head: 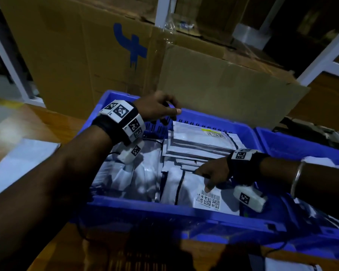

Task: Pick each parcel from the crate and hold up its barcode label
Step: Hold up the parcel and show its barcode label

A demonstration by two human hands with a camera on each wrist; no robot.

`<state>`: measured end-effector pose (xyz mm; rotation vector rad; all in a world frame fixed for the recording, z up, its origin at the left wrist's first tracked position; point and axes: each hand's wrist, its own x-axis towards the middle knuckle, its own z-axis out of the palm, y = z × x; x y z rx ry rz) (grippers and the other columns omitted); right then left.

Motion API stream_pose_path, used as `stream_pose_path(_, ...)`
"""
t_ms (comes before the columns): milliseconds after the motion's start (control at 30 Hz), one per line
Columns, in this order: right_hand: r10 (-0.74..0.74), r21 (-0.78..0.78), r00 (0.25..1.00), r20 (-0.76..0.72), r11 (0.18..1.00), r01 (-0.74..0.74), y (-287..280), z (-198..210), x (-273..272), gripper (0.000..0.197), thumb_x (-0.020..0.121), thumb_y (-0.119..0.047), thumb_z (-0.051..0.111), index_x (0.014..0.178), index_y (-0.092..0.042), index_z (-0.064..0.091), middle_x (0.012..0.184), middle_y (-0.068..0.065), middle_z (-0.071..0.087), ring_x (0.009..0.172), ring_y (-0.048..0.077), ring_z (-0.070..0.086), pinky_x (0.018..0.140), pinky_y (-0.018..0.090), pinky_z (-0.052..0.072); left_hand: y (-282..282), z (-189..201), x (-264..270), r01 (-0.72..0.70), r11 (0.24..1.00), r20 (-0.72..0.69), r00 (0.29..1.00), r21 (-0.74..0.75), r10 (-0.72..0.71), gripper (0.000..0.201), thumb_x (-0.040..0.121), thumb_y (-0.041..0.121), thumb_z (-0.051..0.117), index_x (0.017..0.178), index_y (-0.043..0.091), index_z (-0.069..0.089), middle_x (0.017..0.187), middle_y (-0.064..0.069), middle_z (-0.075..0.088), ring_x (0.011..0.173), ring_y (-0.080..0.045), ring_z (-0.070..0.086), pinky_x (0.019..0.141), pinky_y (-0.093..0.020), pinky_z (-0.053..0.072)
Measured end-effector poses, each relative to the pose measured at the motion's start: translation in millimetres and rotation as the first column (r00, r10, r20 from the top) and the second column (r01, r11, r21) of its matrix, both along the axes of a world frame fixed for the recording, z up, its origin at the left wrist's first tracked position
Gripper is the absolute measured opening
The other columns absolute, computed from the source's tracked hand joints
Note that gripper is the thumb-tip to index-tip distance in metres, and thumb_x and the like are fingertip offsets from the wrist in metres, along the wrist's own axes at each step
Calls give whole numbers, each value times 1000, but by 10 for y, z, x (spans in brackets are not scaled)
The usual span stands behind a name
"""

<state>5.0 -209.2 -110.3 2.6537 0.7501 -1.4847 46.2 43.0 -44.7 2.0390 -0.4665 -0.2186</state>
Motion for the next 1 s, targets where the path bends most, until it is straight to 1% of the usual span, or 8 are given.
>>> stream_pose_path(100,65,-33,997,51,997,-63,-2,-42,-54,22,85,-19,76,102,-15,62,80,-4,63,69,0,55,68,18,38,34,32,-8,-14,999,-18,1000,-41,13,20,94,24,61,108,10,63,85,-4,70,53,-4,61,49,-23,40)
stream_pose_path(200,114,-31,983,142,993,-110,35,-18,-53,30,85,-38,74,97,-16,56,78,-5,56,70,8,48,62,20,35,45,62,-45,-26,995,0,1000,-101,26,18,95,17,59,108,5,61,87,-10,67,49,1,60,42,-12,41)
stream_pose_path(367,97,17,980,172,995,-101,185,16,-62,45,84,-41,74,116,-14,56,96,2,62,84,15,53,69,22,34,84,48,-52,-56,989,16,998,-139,59,19,94,19,62,106,5,64,94,-15,70,52,-1,62,43,-13,42)
stream_pose_path(500,184,-19,969,166,983,-183,241,-65,-91,46,81,-36,78,111,-8,58,101,12,65,82,17,50,65,23,29,96,49,-67,-61,986,35,997,-152,67,19,94,14,60,107,0,63,95,-18,68,53,4,62,45,-9,42)
stream_pose_path(633,187,-13,959,212,982,-188,228,-79,-94,45,79,-40,79,109,-12,60,89,1,60,80,16,51,62,24,33,118,61,-57,-77,990,66,994,-121,85,19,94,18,61,107,3,64,94,-16,70,52,5,61,44,-8,41)
stream_pose_path(733,192,-26,955,224,981,-191,213,-102,-106,42,81,-41,77,106,-11,61,86,-3,56,78,15,50,55,11,30,129,55,-40,-108,988,77,990,-115,117,20,94,19,61,106,4,65,93,-14,71,52,5,60,42,-8,39)
stream_pose_path(833,200,-27,954,224,980,-199,246,-86,-108,40,83,-41,75,104,-10,61,87,-2,57,79,16,50,60,22,32,153,51,-28,-140,984,96,984,-113,151,19,93,19,62,104,4,66,90,-13,70,51,5,59,43,-9,41)
stream_pose_path(1000,40,179,904,426,976,-128,542,187,-4,13,86,-32,70,86,-27,58,73,-15,56,68,7,52,64,21,36,286,64,85,-214,973,110,968,-92,224,17,92,24,65,98,9,69,84,-8,73,70,-8,69,56,-23,56)
